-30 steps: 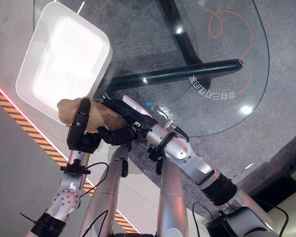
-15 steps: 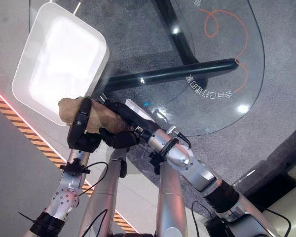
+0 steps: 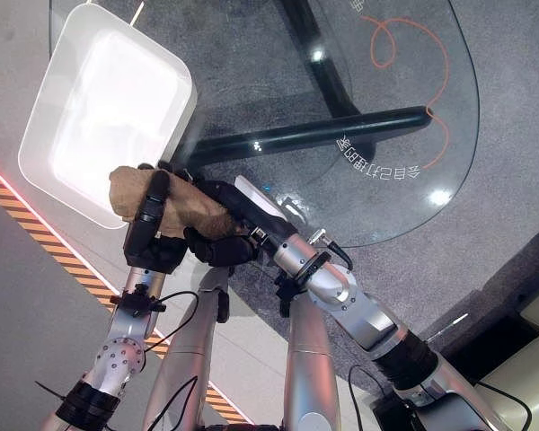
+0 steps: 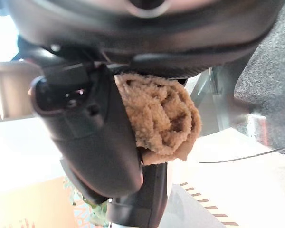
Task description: Wipe the table with a cloth and put it in the basket.
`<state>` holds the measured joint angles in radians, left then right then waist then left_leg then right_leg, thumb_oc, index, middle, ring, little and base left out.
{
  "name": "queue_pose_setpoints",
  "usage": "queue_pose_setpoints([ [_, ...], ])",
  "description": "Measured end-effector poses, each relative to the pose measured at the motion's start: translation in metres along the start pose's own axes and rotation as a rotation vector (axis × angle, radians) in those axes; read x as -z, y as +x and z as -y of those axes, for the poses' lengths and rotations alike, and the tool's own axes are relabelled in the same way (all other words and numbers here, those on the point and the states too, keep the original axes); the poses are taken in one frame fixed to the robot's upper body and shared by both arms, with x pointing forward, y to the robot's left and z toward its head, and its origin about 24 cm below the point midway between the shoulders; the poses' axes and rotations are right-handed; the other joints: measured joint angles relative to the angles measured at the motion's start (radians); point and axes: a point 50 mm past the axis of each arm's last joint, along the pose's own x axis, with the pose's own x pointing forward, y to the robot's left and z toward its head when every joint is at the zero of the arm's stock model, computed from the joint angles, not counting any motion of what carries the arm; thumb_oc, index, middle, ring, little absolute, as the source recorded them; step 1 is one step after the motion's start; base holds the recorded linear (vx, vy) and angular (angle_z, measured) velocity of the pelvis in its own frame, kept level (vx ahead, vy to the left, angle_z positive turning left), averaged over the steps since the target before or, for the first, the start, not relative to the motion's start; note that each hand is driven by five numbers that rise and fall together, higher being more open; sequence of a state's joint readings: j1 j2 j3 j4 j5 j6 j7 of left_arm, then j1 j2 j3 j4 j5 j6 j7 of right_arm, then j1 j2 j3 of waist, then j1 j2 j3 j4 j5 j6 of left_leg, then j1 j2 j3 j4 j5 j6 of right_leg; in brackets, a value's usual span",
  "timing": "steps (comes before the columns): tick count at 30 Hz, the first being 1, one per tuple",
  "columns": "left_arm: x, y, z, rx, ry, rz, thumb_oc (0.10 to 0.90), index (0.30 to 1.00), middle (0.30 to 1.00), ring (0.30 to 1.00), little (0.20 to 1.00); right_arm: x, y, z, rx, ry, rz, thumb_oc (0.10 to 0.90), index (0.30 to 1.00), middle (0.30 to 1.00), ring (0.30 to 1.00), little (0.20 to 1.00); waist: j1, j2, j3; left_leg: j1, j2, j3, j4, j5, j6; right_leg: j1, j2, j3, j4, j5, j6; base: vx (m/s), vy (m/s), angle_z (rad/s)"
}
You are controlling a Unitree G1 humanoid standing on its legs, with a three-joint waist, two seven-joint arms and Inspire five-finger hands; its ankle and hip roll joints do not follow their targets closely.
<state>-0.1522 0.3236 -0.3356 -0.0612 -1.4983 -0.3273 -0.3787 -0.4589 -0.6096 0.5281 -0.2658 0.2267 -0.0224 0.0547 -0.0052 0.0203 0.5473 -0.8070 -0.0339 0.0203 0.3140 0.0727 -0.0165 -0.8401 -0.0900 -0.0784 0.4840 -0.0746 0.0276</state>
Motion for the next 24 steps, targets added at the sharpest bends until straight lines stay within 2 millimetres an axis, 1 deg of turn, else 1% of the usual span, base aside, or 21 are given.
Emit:
queue_pose_setpoints([
  [3, -0.0001, 0.0000, 0.0004, 0.007, 0.001, 0.000, 0.443, 0.594, 0.594, 0.594, 0.543, 0.0002, -0.0002, 0.0001, 0.005, 0.009, 0.000, 0.800, 0.900, 0.900, 0.900, 0.900, 0.000, 0.000, 0.000, 0.000, 0.000, 0.000, 0.000, 0.000, 0.000, 0.000, 0.000, 0.000, 0.000, 0.000, 0.000, 0.00, 0.000, 0.00],
  [7, -0.0004, 0.0001, 0.0004, 0.008, 0.001, 0.001, 0.468, 0.615, 0.615, 0.615, 0.568, 0.0002, -0.0002, 0.0001, 0.007, 0.012, 0.000, 0.800, 0.900, 0.900, 0.900, 0.900, 0.000, -0.001, 0.000, 0.000, 0.000, 0.000, 0.000, 0.000, 0.000, 0.000, 0.000, 0.000, 0.000, 0.000, 0.000, 0.00, 0.000, 0.00],
  [10, -0.0005, 0.0002, 0.0005, 0.008, 0.000, 0.002, 0.449, 0.599, 0.599, 0.599, 0.549, 0.0001, -0.0001, 0.0000, 0.009, 0.014, 0.001, 0.800, 0.900, 0.900, 0.900, 0.900, 0.000, -0.001, 0.000, -0.001, 0.000, 0.000, 0.000, 0.000, 0.000, 0.000, 0.000, 0.000, -0.001, 0.000, 0.000, 0.00, 0.000, 0.00],
  [11, -0.0006, 0.0003, 0.0005, 0.009, 0.001, 0.002, 0.413, 0.568, 0.568, 0.568, 0.513, 0.0001, -0.0001, -0.0001, 0.009, 0.014, 0.001, 0.800, 0.900, 0.900, 0.900, 0.900, 0.000, -0.001, 0.000, -0.001, 0.000, 0.000, 0.000, 0.000, 0.000, 0.000, 0.000, 0.000, -0.001, 0.000, 0.000, 0.00, 0.000, 0.00],
  [12, -0.0006, 0.0003, 0.0006, 0.009, 0.001, 0.002, 0.298, 0.469, 0.469, 0.469, 0.398, 0.0001, 0.0000, -0.0001, 0.010, 0.015, 0.001, 0.800, 0.900, 0.900, 0.900, 0.900, 0.000, -0.001, 0.000, -0.001, 0.000, 0.000, 0.000, 0.000, 0.000, -0.001, 0.000, 0.000, -0.001, 0.000, 0.000, 0.00, 0.000, 0.00],
  [13, -0.0007, 0.0004, 0.0006, 0.010, 0.001, 0.002, 0.273, 0.448, 0.448, 0.448, 0.373, 0.0001, 0.0000, -0.0002, 0.010, 0.015, 0.002, 0.800, 0.900, 0.900, 0.900, 0.900, 0.000, -0.001, 0.000, -0.001, 0.000, 0.000, -0.001, 0.000, 0.000, 0.000, 0.000, 0.000, -0.001, 0.000, 0.000, 0.00, 0.000, 0.00],
  [14, -0.0009, 0.0005, 0.0006, 0.010, 0.002, 0.003, 0.177, 0.366, 0.366, 0.366, 0.277, 0.0001, 0.0000, -0.0002, 0.009, 0.014, 0.002, 0.800, 0.900, 0.900, 0.900, 0.900, 0.000, -0.001, 0.000, -0.001, 0.000, 0.000, 0.000, 0.000, 0.000, -0.001, 0.000, 0.000, -0.001, 0.000, 0.000, 0.00, 0.000, 0.00],
  [15, -0.0016, 0.0007, 0.0005, 0.009, 0.003, 0.006, 0.155, 0.347, 0.347, 0.347, 0.255, -0.0001, 0.0001, -0.0008, 0.006, 0.012, 0.003, 0.800, 0.900, 0.900, 0.900, 0.900, 0.000, -0.001, 0.000, -0.001, 0.000, 0.000, 0.000, 0.000, 0.000, -0.001, 0.000, 0.000, -0.001, 0.000, 0.000, 0.00, 0.000, 0.00],
  [20, -0.0031, 0.0015, 0.0009, 0.012, 0.005, 0.012, 0.160, 0.352, 0.352, 0.352, 0.260, -0.0009, 0.0002, -0.0021, 0.002, 0.008, 0.010, 0.800, 0.900, 0.900, 0.900, 0.900, 0.000, -0.003, 0.001, -0.002, 0.000, 0.000, 0.000, 0.000, 0.000, -0.001, 0.000, 0.000, -0.001, 0.000, 0.000, 0.00, 0.000, 0.00],
  [23, -0.0032, 0.0023, 0.0014, 0.015, 0.005, 0.012, 0.188, 0.375, 0.375, 0.375, 0.288, -0.0011, 0.0000, -0.0024, 0.002, 0.008, 0.014, 0.800, 0.900, 0.900, 0.900, 0.900, 0.000, -0.004, 0.001, -0.003, 0.001, 0.000, 0.000, 0.000, 0.000, -0.001, 0.000, -0.001, -0.002, 0.000, 0.000, 0.00, 0.000, 0.00],
  [24, -0.0032, 0.0025, 0.0014, 0.016, 0.005, 0.012, 0.210, 0.394, 0.394, 0.394, 0.310, -0.0011, -0.0001, -0.0023, 0.003, 0.008, 0.015, 0.800, 0.900, 0.900, 0.900, 0.900, -0.001, -0.004, 0.001, -0.003, 0.001, 0.000, 0.000, 0.000, 0.000, -0.001, 0.000, -0.001, -0.002, 0.000, 0.000, 0.00, 0.000, 0.00],
])
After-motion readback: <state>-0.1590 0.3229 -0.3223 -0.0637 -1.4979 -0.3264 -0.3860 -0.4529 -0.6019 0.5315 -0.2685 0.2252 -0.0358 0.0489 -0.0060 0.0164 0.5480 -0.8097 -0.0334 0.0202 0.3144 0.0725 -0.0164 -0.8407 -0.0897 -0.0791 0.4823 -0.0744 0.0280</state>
